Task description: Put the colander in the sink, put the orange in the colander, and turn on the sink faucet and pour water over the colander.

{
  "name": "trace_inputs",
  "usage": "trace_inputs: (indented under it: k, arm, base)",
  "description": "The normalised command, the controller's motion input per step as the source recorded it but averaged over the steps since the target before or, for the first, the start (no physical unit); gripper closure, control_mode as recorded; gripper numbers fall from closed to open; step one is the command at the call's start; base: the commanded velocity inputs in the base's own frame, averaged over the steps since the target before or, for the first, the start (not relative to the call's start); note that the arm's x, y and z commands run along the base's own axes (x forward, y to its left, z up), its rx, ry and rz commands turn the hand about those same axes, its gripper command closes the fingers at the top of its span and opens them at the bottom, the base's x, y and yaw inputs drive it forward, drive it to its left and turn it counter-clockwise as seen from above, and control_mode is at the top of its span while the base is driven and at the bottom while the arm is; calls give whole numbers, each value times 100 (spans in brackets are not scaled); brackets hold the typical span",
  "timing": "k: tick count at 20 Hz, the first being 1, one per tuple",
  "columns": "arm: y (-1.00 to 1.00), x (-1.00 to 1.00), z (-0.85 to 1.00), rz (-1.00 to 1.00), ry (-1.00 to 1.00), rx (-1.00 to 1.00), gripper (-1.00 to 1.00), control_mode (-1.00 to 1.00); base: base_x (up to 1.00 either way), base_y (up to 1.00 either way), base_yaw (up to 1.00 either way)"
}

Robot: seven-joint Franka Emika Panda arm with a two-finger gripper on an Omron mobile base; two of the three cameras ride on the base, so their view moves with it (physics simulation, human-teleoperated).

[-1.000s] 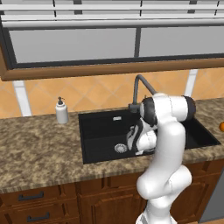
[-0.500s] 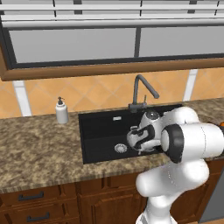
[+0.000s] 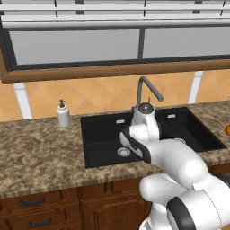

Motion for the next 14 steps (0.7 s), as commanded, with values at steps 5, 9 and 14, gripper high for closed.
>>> trace_inputs:
  k: [5, 9, 14]
  arm:
    - [-4, -94, 100, 0, 11, 1, -100, -100]
    - [-29, -100, 100, 2, 16, 0, -100, -100]
    - [-63, -90, 85, 5, 20, 0, -100, -100]
  base:
    - [0, 0, 0]
    - [0, 0, 0]
    - [0, 0, 0]
